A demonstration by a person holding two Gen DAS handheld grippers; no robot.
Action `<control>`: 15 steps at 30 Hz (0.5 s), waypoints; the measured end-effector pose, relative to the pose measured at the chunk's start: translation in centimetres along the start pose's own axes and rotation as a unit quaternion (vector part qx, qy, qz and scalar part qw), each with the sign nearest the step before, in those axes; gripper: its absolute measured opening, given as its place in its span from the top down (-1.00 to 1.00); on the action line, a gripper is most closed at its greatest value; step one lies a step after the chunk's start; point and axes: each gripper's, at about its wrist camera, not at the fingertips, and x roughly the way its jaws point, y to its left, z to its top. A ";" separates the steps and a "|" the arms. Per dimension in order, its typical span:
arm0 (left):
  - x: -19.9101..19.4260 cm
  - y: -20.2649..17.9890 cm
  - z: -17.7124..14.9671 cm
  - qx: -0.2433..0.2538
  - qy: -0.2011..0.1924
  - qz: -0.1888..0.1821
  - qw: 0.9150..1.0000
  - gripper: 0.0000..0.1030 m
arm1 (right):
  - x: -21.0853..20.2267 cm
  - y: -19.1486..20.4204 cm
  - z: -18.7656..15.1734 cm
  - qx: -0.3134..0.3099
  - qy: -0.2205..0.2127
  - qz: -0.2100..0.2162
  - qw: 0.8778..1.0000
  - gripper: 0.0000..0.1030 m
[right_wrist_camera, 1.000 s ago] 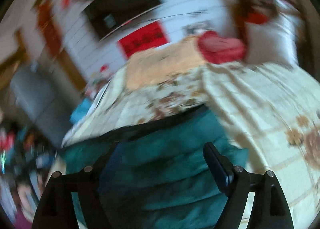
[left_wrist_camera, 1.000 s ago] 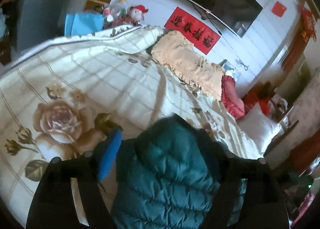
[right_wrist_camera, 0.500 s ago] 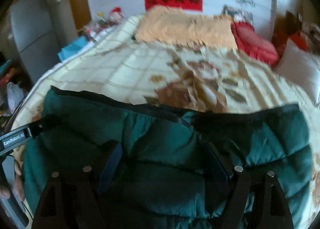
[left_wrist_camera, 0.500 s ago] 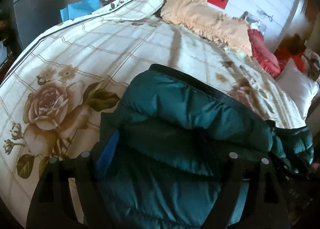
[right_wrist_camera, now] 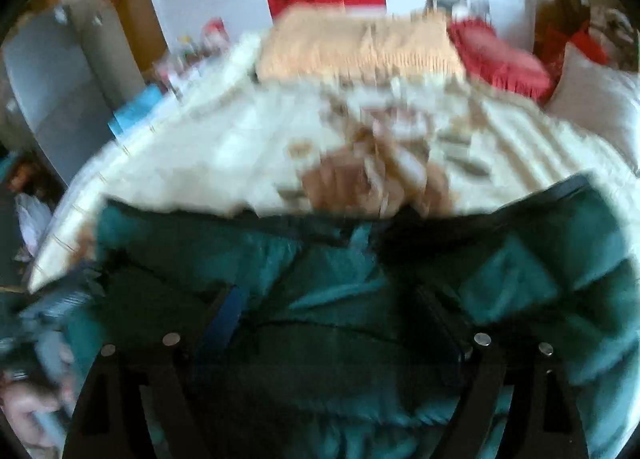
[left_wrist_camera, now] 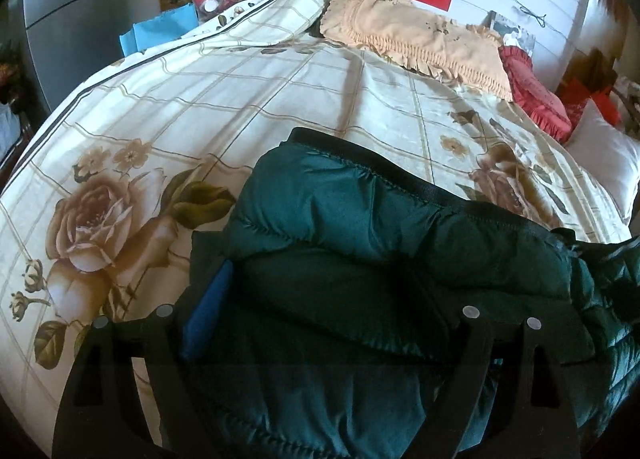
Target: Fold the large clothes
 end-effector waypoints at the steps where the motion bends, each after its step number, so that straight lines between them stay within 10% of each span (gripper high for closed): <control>1: 0.0 0.0 0.0 0.000 0.000 0.000 1.000 -0.66 | -0.9 -0.5 0.2 -0.004 -0.009 -0.012 1.000 -0.64; 7: 0.1 -0.1 0.0 0.002 -0.005 0.004 1.000 -0.67 | -0.9 -5.1 0.1 -0.022 0.017 -0.098 0.995 -0.64; 15: 0.5 -0.6 0.3 0.004 -0.009 0.005 1.000 -0.69 | 3.0 -8.5 -1.9 0.023 0.049 -0.107 0.993 -0.67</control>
